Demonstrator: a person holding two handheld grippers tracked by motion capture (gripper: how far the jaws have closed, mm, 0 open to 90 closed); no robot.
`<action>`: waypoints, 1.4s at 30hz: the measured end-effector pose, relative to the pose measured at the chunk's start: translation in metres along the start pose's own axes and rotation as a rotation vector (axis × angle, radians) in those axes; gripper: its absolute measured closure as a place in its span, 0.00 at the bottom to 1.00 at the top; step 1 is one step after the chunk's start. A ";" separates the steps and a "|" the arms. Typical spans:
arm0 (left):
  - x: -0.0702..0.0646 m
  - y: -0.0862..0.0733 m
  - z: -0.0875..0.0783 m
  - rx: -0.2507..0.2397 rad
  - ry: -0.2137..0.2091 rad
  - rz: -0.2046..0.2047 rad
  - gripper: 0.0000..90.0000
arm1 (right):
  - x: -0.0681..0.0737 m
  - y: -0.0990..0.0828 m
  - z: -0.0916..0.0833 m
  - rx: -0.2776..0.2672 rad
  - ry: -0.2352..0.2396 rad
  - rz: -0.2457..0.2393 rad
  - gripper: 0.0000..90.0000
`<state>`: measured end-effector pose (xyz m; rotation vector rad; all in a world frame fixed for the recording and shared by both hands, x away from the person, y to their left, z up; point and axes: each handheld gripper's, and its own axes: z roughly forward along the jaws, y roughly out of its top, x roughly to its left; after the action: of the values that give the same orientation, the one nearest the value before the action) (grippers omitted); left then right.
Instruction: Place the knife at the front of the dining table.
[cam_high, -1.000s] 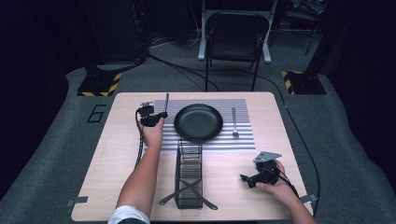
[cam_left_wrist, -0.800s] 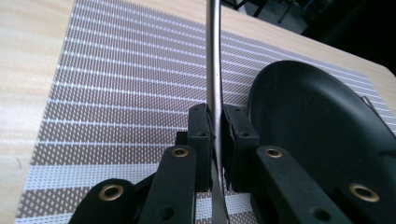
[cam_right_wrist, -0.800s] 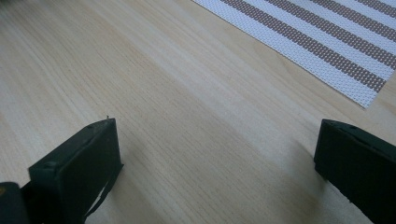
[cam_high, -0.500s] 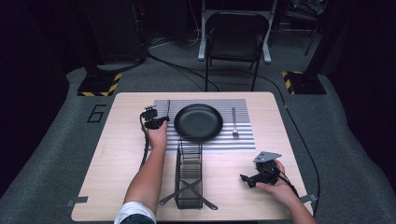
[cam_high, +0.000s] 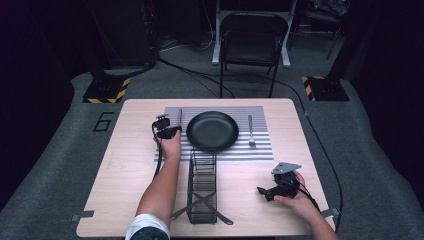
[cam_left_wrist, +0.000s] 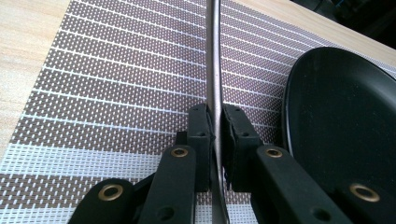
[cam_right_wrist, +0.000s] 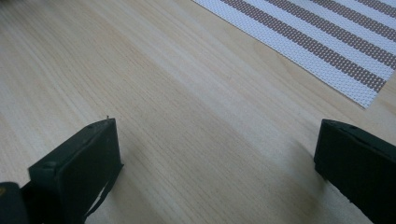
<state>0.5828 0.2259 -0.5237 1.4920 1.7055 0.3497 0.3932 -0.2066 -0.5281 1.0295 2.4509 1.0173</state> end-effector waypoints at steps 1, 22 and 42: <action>0.000 0.000 0.000 0.000 0.000 0.000 0.91 | 0.000 0.000 0.000 0.000 0.000 0.000 0.00; 0.000 0.000 0.000 0.002 0.001 0.018 0.91 | 0.000 0.000 0.000 0.001 0.000 0.003 0.00; 0.003 0.005 -0.006 0.003 0.033 0.092 0.79 | 0.000 0.000 0.000 0.000 0.000 0.001 0.00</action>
<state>0.5814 0.2316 -0.5176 1.5784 1.6673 0.4222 0.3932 -0.2066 -0.5282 1.0302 2.4511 1.0177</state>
